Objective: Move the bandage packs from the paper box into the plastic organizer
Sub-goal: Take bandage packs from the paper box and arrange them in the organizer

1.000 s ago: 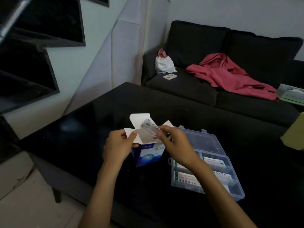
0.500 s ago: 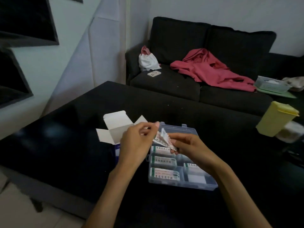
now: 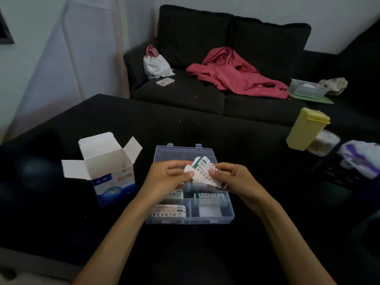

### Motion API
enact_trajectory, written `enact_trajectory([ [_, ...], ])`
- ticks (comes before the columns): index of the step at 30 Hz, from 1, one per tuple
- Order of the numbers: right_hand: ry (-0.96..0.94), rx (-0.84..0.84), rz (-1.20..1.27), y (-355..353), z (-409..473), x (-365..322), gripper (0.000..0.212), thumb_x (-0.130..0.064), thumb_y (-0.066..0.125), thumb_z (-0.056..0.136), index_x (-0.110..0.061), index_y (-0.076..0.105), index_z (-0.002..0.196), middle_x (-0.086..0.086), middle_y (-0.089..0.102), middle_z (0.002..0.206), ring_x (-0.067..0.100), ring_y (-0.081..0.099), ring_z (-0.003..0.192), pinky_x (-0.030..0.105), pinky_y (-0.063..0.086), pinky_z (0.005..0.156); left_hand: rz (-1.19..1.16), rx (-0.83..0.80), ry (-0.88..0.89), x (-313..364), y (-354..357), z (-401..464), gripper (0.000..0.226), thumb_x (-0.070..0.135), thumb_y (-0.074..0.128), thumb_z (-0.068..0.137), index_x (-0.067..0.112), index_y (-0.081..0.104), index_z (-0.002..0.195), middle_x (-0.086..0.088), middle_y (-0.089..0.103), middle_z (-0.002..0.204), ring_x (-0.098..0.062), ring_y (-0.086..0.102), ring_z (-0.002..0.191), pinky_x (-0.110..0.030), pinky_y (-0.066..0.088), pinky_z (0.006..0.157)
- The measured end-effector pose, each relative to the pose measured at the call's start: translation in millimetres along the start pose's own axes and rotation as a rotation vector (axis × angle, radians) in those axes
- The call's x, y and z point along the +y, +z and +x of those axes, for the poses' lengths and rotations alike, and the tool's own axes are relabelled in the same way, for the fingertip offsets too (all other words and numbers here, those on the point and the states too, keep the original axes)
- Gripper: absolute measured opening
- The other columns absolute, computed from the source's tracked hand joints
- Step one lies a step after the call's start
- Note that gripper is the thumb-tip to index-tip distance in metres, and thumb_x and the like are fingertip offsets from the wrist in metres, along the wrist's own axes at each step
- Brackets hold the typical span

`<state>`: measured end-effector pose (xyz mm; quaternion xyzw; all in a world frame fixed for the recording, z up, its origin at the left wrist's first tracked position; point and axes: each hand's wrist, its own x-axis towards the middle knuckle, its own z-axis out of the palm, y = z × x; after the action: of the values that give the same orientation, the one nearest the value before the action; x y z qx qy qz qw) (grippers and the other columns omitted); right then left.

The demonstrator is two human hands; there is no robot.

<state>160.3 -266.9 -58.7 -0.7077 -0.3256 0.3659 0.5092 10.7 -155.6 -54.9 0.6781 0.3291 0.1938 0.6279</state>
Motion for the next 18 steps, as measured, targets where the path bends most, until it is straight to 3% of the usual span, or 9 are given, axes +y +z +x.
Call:
enact_trajectory([
  [3,0.08,0.025,0.055,-8.9,3.1,6.5,0.013,-0.019,0.063,0.088,-0.015,0.068,0.099,0.005,0.072,0.096,0.017,0.068,0.09,0.03,0.057,0.079,0.007,0.036,0.003,-2.3,1.3,3.1,0.028,0.015,0.067,0.086,0.03,0.063,0.109,0.012,0.068,0.087,0.0,0.067,0.075,-0.012,0.051,0.055],
  [5,0.063,0.071,0.055,-15.6,3.4,7.5,0.012,-0.018,0.06,0.09,-0.018,0.069,0.098,0.004,0.07,0.1,0.016,0.066,0.095,0.03,0.055,0.083,0.001,0.096,0.017,-3.5,-1.5,5.6,0.028,0.015,0.065,0.087,0.026,0.063,0.112,0.009,0.067,0.093,-0.003,0.065,0.083,-0.016,0.052,0.064],
  [9,-0.105,0.101,-0.449,-27.1,4.5,7.4,0.016,-0.02,0.052,0.095,-0.023,0.064,0.104,-0.011,0.063,0.095,0.002,0.059,0.089,0.017,0.045,0.07,-0.107,0.166,0.024,-0.9,-12.2,8.3,0.018,0.018,0.063,0.088,0.027,0.065,0.103,0.009,0.066,0.098,-0.004,0.062,0.091,-0.02,0.049,0.074],
  [11,-0.129,0.031,-0.674,-25.8,9.9,13.1,0.019,-0.022,0.051,0.096,-0.021,0.064,0.11,-0.008,0.064,0.102,0.002,0.057,0.09,0.02,0.047,0.078,-0.131,0.176,0.03,-1.2,-15.3,9.5,0.016,0.018,0.063,0.088,0.029,0.066,0.099,0.009,0.066,0.099,-0.005,0.062,0.092,-0.021,0.05,0.074],
  [14,-0.117,-0.023,-0.884,-18.9,18.6,22.7,0.022,-0.028,0.051,0.096,-0.024,0.064,0.113,-0.01,0.062,0.106,0.009,0.055,0.102,0.041,0.041,0.099,-0.152,0.164,-0.002,-4.9,-18.5,9.0,0.018,0.016,0.062,0.089,0.026,0.066,0.103,0.004,0.069,0.096,-0.007,0.069,0.081,-0.021,0.056,0.066],
  [18,-0.118,-0.068,-0.927,-10.6,24.5,27.2,0.024,-0.029,0.05,0.096,-0.026,0.064,0.115,-0.008,0.064,0.114,0.009,0.053,0.107,0.04,0.034,0.105,-0.137,0.136,-0.035,-7.5,-22.9,7.1,0.018,0.013,0.059,0.09,0.022,0.066,0.104,-0.002,0.07,0.09,-0.008,0.071,0.069,-0.019,0.057,0.059],
])
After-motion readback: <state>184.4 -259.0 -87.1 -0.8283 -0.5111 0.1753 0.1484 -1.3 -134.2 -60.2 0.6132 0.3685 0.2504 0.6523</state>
